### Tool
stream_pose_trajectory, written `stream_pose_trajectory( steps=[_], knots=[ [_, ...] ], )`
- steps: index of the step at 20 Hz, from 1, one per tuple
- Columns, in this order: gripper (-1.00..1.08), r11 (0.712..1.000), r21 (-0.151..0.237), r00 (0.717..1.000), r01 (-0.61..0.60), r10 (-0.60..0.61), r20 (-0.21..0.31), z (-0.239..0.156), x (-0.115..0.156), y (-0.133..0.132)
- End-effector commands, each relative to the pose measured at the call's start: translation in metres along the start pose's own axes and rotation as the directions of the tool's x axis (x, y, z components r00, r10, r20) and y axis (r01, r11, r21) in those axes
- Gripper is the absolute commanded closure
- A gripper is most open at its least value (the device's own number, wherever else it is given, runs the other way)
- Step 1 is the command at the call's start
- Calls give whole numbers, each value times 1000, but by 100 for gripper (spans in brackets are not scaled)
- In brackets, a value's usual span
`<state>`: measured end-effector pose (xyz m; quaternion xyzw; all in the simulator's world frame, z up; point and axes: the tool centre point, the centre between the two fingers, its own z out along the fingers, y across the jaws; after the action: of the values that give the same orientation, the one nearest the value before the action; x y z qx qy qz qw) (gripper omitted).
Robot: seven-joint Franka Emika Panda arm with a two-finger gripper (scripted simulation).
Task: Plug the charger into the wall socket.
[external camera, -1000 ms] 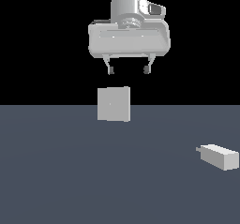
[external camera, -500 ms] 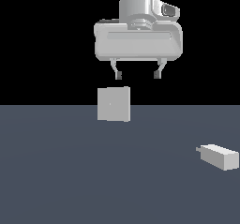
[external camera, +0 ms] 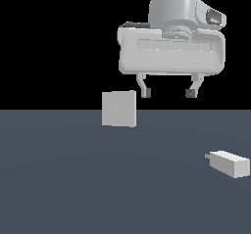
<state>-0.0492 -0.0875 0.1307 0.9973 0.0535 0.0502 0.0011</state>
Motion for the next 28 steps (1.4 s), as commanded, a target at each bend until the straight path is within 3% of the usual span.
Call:
stream_pose_trajectory(
  steps=[1, 15, 28],
  knots=[
    [-92, 1000, 3, 1000, 24, -24, -10, 10, -12, 11],
    [-92, 992, 17, 991, 123, -121, -52, 52, -55, 60],
    [-92, 989, 22, 988, 144, -143, -62, 63, -62, 72]
  ],
)
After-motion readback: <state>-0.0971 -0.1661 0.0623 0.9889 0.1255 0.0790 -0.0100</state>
